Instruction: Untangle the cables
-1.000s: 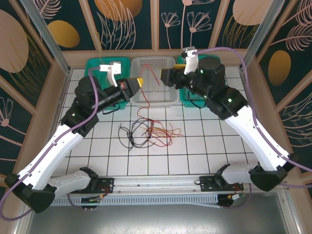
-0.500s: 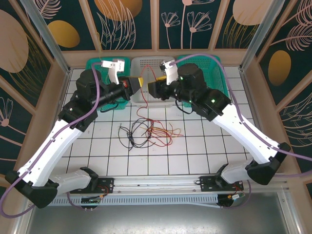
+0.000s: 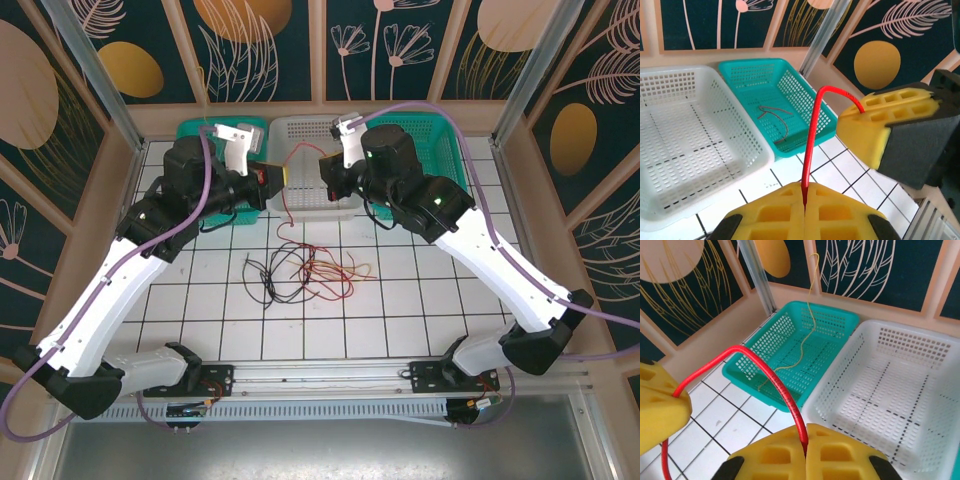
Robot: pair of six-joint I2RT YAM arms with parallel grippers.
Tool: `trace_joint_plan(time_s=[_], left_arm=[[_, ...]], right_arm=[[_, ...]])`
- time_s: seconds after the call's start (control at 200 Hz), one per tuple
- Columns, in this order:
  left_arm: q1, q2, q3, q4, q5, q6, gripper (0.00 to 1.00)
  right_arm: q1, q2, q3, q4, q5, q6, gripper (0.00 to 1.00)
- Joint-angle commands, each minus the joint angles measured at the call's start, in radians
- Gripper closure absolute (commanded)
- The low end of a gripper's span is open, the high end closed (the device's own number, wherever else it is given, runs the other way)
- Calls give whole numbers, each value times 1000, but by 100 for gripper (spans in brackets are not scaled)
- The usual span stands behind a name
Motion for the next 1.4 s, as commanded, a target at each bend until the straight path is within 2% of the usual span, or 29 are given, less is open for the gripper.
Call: trace_joint_plan(time_s=[0.0, 0.13, 0.335, 0.551, 0.596, 0.636, 0.761, 0.801, 0.866, 0.946, 1.011, 1.106, 1.256, 1.391], left_arm=[[0, 14, 25, -76, -11, 58, 100], [0, 23, -44, -156, -16, 116, 100], [-4, -24, -158, -129, 169, 137, 100], [-5, -48, -169, -83, 289, 161, 100], [-6, -49, -170, -55, 308, 148, 100], [-6, -51, -171, -23, 298, 122, 100], [5, -21, -82, 7, 97, -8, 100], [14, -5, -32, 10, 42, -65, 100], [28, 13, 43, 31, 3, -140, 100], [33, 27, 123, 82, -32, -217, 100], [32, 43, 193, 107, -56, -267, 100], [32, 72, 277, 145, -62, -315, 100], [33, 134, 393, 131, -55, -354, 100], [32, 156, 430, 132, -52, -371, 100]], right_arm=[[4, -45, 2, 2, 75, -8, 100], [-30, -80, -9, 30, 34, 7, 100], [-51, -56, 27, 9, 74, 32, 99], [-53, -39, 36, 2, 52, 57, 97], [-51, -31, 41, -6, 55, 65, 93], [-51, -22, 47, -19, 75, 74, 85], [-54, -30, 58, -78, 193, 87, 55], [-56, -56, 44, -74, 192, 92, 38], [-56, -115, -3, -43, 156, 104, 26], [-54, -203, -91, 21, 86, 122, 18], [-54, -285, -195, 110, -24, 152, 12], [-50, -349, -304, 217, -153, 206, 10], [-8, -339, -365, 315, -201, 235, 10], [21, -268, -336, 383, -252, 221, 9]])
